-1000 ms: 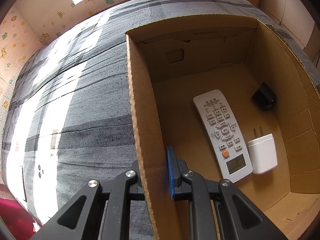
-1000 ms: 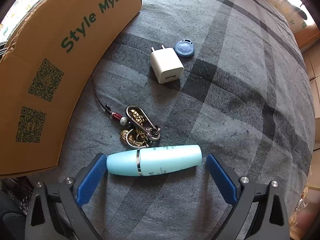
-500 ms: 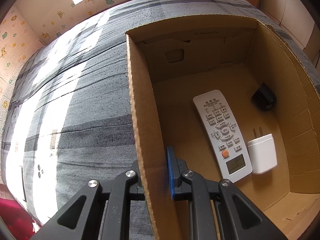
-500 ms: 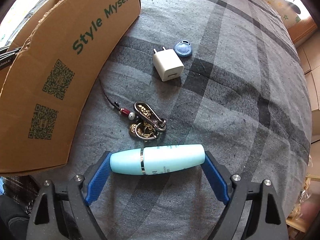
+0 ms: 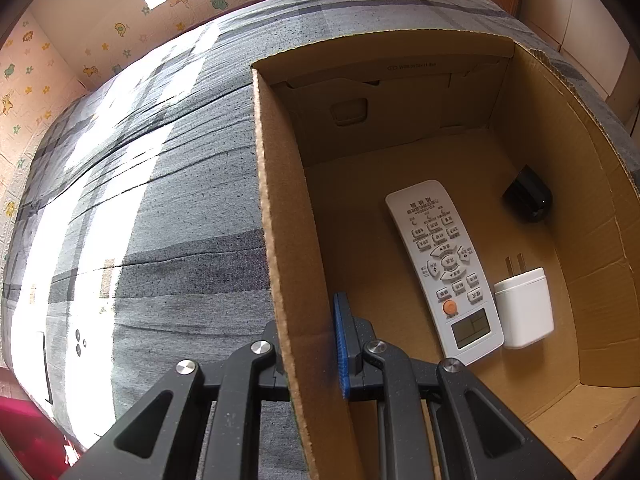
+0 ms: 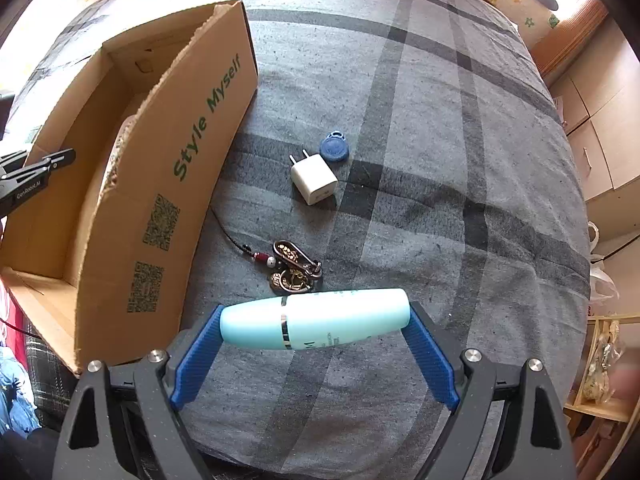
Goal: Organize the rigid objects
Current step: 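Carry the light-blue bottle into the box and release it with the right tool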
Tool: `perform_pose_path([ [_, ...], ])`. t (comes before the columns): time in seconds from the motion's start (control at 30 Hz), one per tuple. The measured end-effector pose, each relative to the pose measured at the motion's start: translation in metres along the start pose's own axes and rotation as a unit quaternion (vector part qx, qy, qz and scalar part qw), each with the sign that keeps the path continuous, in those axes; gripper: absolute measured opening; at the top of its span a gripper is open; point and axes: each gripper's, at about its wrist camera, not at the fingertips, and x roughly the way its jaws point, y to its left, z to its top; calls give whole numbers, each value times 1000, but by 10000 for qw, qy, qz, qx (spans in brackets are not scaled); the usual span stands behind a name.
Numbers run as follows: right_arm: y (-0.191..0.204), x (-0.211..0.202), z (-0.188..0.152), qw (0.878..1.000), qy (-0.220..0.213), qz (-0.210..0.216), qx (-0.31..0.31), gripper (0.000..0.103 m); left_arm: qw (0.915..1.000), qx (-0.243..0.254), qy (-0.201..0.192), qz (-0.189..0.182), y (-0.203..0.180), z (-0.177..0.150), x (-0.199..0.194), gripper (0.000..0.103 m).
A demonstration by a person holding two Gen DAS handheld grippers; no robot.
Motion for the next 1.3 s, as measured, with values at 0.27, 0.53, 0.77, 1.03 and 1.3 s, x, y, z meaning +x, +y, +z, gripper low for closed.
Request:
perform_pose_path([
  [0.27,13,-36,20,9995,-296,-83,93,91,10000,-6,-8,3,0,0,-1,15],
  [0.53,37,-65,50,9979,-635,126,29,91,10000,-18,-10,-21,2,0,-1,15],
  [0.77,73,-71,77,9960,-800,297,-251,91,10000,-52,-26,-47,3,0,-2,15],
  [1.03,107,-60,105,9942,-800,472,-541,91,10000,-48,-23,-30,3,-1,-2,15],
  [1.3,141,-30,131,9922,-657,545,-913,91,10000,-31,-12,-19,3,-1,-1,15],
])
